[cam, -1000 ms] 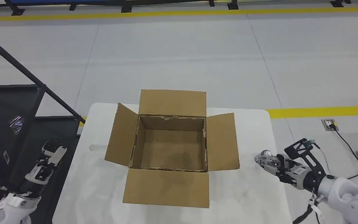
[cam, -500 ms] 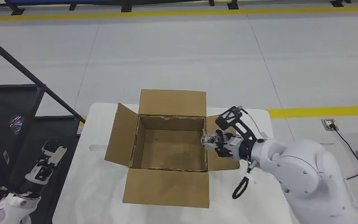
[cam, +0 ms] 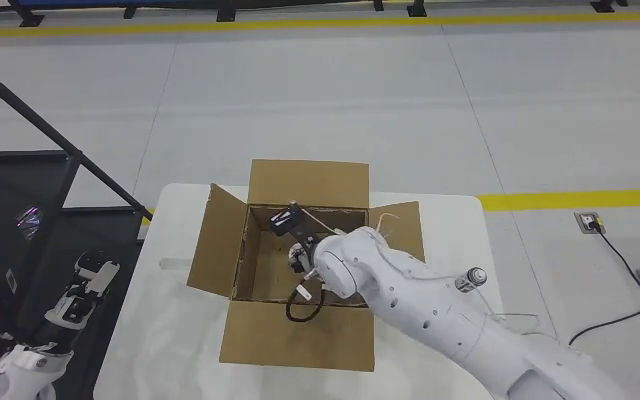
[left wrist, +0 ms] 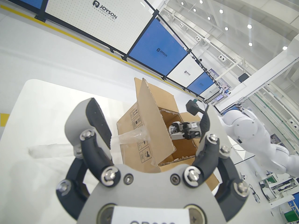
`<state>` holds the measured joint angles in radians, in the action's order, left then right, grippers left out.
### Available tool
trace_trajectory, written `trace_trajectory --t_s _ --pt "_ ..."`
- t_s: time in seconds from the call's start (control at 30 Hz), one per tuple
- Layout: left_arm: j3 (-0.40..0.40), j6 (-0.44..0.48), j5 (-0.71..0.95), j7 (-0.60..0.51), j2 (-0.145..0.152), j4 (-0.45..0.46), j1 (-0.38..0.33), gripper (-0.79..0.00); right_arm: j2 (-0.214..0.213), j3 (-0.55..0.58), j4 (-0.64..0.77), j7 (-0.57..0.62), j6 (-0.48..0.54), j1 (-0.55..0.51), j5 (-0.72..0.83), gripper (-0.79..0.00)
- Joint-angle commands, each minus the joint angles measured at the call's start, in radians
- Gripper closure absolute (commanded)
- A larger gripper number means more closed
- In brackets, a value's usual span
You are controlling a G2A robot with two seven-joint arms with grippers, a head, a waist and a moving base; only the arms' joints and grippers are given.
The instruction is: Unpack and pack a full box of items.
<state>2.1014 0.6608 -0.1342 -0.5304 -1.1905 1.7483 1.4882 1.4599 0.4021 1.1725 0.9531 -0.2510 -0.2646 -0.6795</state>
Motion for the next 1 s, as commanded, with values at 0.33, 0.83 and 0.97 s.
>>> trace_trajectory --t_s 0.33,0.83,0.97 --pt "0.0 0.0 0.0 0.0 0.0 0.0 0.0 -0.785 0.207 -0.079 -0.493 -0.081 0.071 0.072 0.087 -0.785" --pt "0.0 0.0 0.0 0.0 0.0 0.0 0.0 -0.785 0.198 0.02 -0.482 -0.054 0.27 0.099 0.101 -0.785" --pt "0.0 0.0 0.0 0.0 0.0 0.0 0.0 -0.785 0.104 0.115 -0.267 -0.004 0.287 0.04 0.04 -0.785"
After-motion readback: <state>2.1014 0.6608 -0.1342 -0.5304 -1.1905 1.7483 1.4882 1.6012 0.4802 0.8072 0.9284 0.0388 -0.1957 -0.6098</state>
